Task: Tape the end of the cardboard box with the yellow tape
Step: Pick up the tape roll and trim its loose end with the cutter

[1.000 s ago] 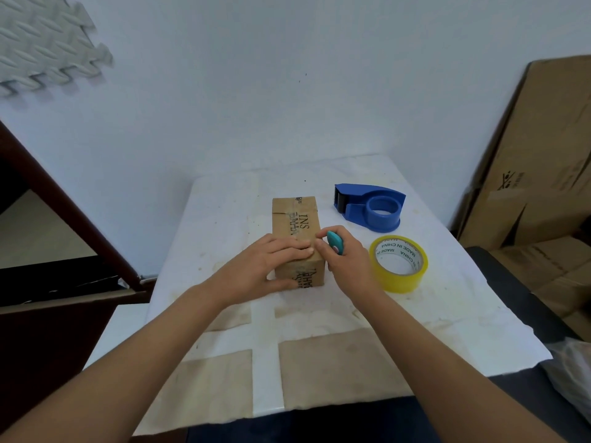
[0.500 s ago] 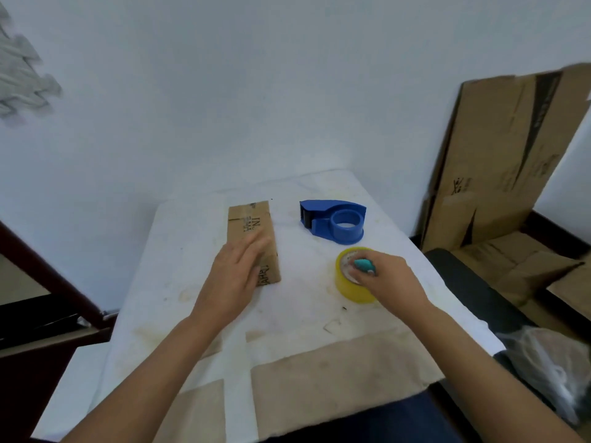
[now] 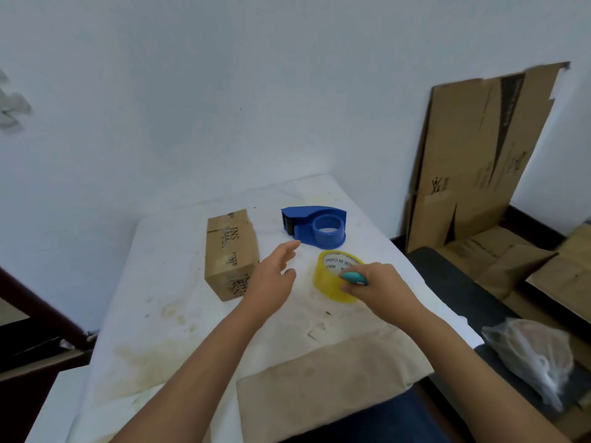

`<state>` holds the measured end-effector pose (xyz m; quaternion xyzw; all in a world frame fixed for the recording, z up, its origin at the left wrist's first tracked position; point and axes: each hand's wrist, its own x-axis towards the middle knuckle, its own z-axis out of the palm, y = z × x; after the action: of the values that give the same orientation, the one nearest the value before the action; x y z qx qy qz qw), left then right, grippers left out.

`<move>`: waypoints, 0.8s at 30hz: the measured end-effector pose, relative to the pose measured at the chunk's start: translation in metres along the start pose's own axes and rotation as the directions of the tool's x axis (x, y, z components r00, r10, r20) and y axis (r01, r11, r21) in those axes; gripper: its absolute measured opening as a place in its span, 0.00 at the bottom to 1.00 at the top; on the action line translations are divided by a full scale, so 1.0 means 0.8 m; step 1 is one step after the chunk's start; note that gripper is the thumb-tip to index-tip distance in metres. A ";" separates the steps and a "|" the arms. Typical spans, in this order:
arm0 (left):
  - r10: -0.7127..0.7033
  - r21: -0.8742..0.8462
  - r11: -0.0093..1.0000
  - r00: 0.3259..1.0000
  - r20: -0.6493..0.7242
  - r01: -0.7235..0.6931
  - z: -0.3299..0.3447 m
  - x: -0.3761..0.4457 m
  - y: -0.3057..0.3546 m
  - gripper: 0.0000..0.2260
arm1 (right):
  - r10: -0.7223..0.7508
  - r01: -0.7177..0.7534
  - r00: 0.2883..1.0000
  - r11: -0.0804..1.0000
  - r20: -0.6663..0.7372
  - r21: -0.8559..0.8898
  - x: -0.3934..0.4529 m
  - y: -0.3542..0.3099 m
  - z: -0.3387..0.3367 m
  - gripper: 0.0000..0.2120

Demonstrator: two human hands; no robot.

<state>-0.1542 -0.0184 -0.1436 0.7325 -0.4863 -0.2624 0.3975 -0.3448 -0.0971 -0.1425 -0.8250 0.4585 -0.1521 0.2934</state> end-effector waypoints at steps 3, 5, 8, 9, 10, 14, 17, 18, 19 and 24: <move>-0.111 -0.159 0.980 0.993 0.045 0.117 -0.007 0.008 0.006 0.28 | 0.052 -0.044 0.999 0.938 -0.014 0.343 -0.007 -0.005 -0.005 0.09; -0.145 -0.171 0.973 0.986 0.077 0.156 -0.013 0.011 0.012 0.24 | 0.080 -0.073 0.997 0.868 0.008 0.492 -0.012 -0.011 -0.002 0.08; -0.183 -0.173 0.966 0.981 0.066 0.192 -0.023 0.009 0.023 0.18 | 0.104 -0.104 0.994 0.785 0.036 0.611 -0.017 -0.020 0.003 0.09; -0.186 -0.176 0.965 0.981 0.063 0.194 -0.026 0.009 0.023 0.18 | 0.109 -0.113 0.993 0.776 0.045 0.621 -0.018 -0.022 0.005 0.10; -0.186 -0.176 0.965 0.981 0.055 0.193 -0.029 0.008 0.022 0.17 | 0.113 -0.121 0.992 0.770 0.054 0.626 -0.019 -0.024 0.006 0.10; -0.196 -0.169 0.966 0.980 0.010 0.195 -0.036 0.003 0.021 0.15 | 0.123 -0.145 0.989 0.747 0.080 0.649 -0.023 -0.029 0.013 0.10; -0.134 -0.108 0.985 0.990 0.036 0.137 -0.037 0.000 0.021 0.07 | 0.144 -0.175 0.984 0.719 0.102 0.673 -0.027 -0.031 0.018 0.09; -0.113 -0.090 0.989 0.993 0.030 0.115 -0.036 0.000 0.020 0.07 | 0.143 -0.178 0.984 0.708 0.109 0.683 -0.028 -0.031 0.020 0.10; -0.099 -0.078 0.992 0.995 0.019 0.100 -0.035 0.000 0.019 0.07 | 0.139 -0.179 0.984 0.697 0.114 0.694 -0.029 -0.031 0.021 0.10; -0.111 -0.033 0.993 0.994 -0.004 0.110 -0.033 0.003 0.016 0.05 | 0.110 -0.174 0.985 0.659 0.135 0.732 -0.037 -0.031 0.023 0.06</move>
<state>-0.1397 -0.0145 -0.1187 0.7524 -0.4394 -0.2897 0.3960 -0.3342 -0.0557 -0.1410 -0.6021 0.4083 -0.2690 0.6312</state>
